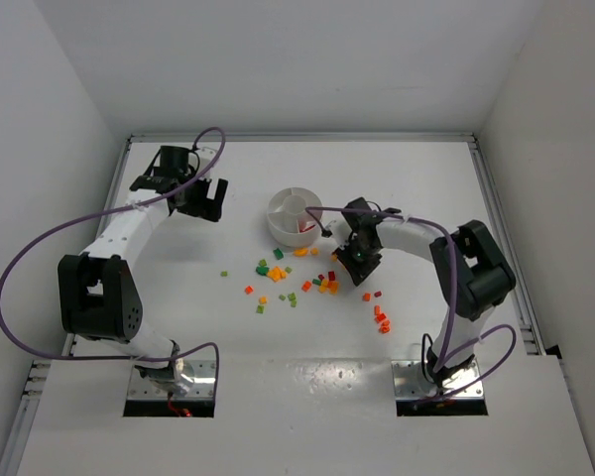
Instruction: Sort the legos into containers by color
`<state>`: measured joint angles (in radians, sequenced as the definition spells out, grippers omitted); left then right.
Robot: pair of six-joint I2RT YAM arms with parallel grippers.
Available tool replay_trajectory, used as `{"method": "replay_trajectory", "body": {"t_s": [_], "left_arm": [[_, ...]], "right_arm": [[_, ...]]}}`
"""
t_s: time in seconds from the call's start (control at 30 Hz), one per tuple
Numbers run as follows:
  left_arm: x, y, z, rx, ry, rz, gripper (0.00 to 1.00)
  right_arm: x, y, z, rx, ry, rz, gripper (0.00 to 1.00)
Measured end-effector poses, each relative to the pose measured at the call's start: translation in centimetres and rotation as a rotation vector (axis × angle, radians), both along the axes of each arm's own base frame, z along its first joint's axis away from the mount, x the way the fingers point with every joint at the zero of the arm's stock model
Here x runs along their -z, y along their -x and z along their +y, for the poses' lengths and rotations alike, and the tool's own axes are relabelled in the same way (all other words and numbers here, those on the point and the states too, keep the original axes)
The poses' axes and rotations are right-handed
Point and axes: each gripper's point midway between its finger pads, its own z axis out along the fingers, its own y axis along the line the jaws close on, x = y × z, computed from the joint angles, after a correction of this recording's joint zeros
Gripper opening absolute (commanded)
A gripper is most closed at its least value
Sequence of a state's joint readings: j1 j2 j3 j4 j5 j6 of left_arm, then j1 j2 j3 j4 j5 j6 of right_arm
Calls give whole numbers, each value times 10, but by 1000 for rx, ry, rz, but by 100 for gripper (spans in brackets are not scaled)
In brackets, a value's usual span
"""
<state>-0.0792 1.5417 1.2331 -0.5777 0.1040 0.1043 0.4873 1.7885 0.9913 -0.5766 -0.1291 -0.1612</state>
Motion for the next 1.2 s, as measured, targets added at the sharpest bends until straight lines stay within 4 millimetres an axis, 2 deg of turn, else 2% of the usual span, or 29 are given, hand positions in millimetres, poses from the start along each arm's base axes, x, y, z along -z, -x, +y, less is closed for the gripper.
{"method": "replay_trajectory", "body": {"t_s": [0.17,0.27,0.33,0.47,0.57,0.63,0.7,0.8,1.0,1.17,1.2], "left_arm": [[0,0,0,-1,-2,0,100],[1,0,1,-3,-4,2,100],[1,0,1,-3,-4,1,100],[1,0,1,-4,-5,0,100],[1,-1,1,-4,-5,0,100],[3,-1,1,-4,-5,5,100],[5,-1,1,-4,-6,12,100],[7,-1,1,-5,-8,16,100],[7,-2,3,-12,-17,14,100],[7,-2,4,-13,-19,15,100],[7,-2,4,-13,-19,15,100]], "right_arm": [[-1,-1,2,-2,-1,1,11],[-5,0,5,-7,-9,13,10],[-17,-3,9,-10,-27,7,10],[-73,-34,32,-12,-121,-113,10],[-124,-74,57,-11,-217,-253,10],[-148,-93,69,-11,-260,-310,10],[-159,-108,79,-12,-286,-336,10],[-150,-123,89,-9,-284,-321,10],[-118,-129,94,-5,-252,-241,10],[-114,-132,101,-12,-255,-229,11],[-115,-134,103,-14,-258,-231,15]]}}
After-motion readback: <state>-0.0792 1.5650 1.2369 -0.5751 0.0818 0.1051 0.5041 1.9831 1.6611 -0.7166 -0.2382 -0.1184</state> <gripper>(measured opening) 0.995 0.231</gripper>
